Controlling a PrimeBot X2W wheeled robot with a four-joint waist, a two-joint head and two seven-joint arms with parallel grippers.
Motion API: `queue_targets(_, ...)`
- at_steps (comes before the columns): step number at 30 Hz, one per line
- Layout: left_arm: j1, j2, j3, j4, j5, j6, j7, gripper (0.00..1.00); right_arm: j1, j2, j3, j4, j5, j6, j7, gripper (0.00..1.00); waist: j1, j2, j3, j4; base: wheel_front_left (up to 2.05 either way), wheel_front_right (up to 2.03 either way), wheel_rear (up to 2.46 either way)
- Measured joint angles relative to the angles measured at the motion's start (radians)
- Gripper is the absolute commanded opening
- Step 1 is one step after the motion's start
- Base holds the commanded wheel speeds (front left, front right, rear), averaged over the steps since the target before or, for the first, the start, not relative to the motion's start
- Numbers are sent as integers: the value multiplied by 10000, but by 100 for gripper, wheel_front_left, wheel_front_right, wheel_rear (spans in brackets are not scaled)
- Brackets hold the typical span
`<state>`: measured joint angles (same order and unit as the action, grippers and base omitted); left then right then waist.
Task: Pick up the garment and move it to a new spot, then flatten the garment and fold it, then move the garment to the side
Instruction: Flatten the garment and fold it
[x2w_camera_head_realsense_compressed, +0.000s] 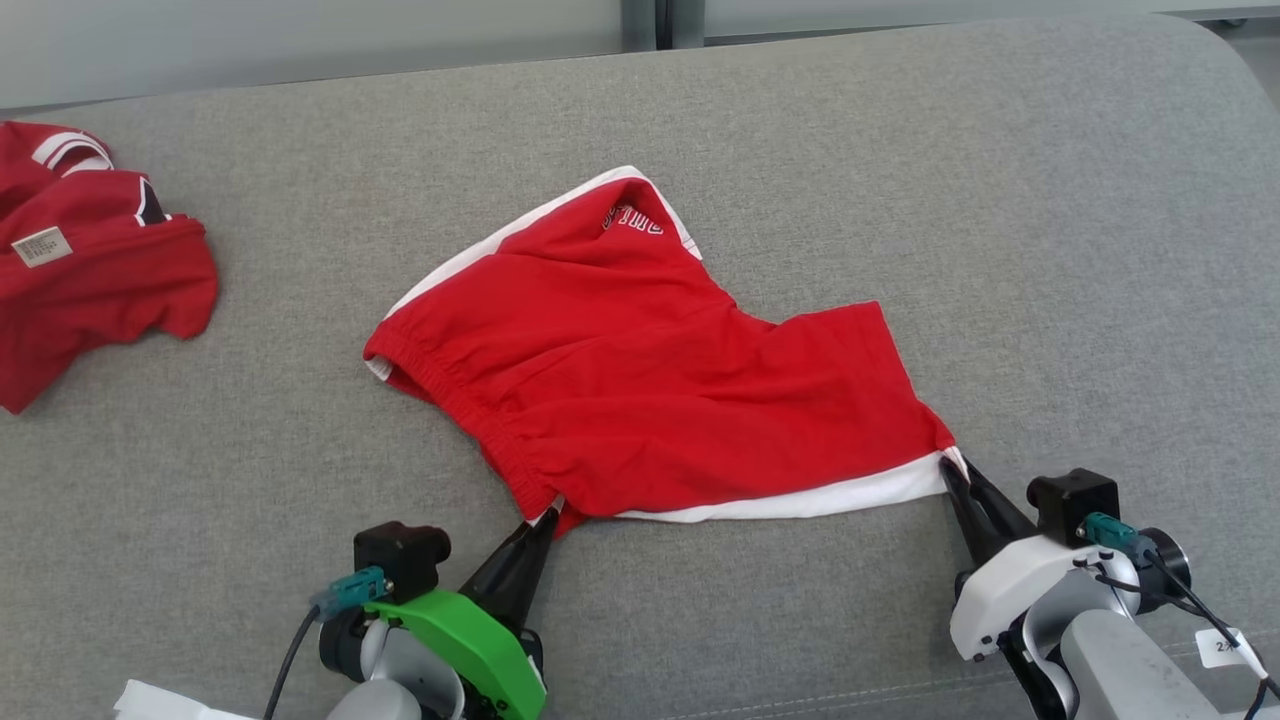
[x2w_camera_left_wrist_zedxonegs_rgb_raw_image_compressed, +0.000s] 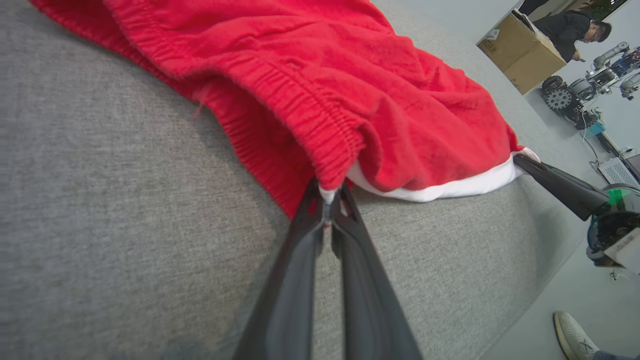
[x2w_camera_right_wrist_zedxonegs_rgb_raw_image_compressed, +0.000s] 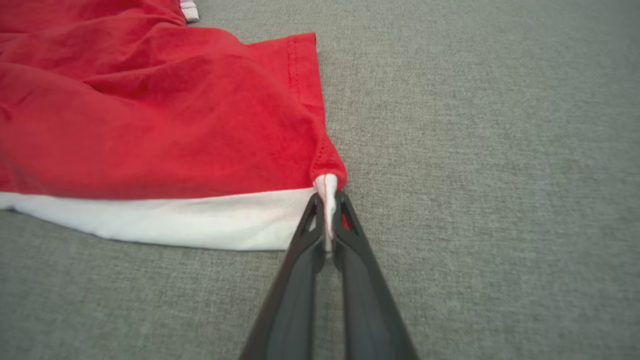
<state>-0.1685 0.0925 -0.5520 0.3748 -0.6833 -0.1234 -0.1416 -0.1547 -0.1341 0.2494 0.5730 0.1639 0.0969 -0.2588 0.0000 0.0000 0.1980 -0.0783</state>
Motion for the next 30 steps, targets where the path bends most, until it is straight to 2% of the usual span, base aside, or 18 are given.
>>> queue_targets(9, 0, 589, -73, -376, -416, -10, 351, 0, -1, -35, -171, -12, 255, 111, 0, 0, 0, 0, -260, 78, 0, 0, 0)
queue_targets(13, -41, 1051, -541, -1133, -692, -12, 915, 0, -23, -46, -276, -382, 941, 267, 2, 0, 0, 0, -411, 137, 0, 0, 0)
queue_targets(17, -411, 1641, -905, -2234, -1081, -12, 1544, 0, -425, -529, -180, -803, 1547, 278, 19, 0, 0, 0, -611, 218, 0, 0, 0)
queue_targets(20, -617, 2144, -941, -3237, -1515, -12, 1992, 0, -712, -853, 357, -1737, 2644, 274, 384, 0, 0, 0, -795, 231, 0, 0, 0)
queue_targets(23, -657, 2819, -514, -4008, -1682, -12, 2297, 0, -729, -945, 863, -3049, 3998, 274, 813, 0, 0, 0, -982, 214, 0, 0, 0)
queue_targets(25, -664, 3275, -165, -4736, -1950, -12, 2439, 0, -714, -1358, 930, -3992, 4617, 274, 1108, 0, 0, 0, -1104, 192, 0, 0, 0)
queue_targets(30, -659, 3868, 94, -6842, -2863, -12, 2978, 0, -441, -2324, 832, -6890, 6355, 272, 1421, 0, 0, 0, -1319, 117, 0, 0, 0)
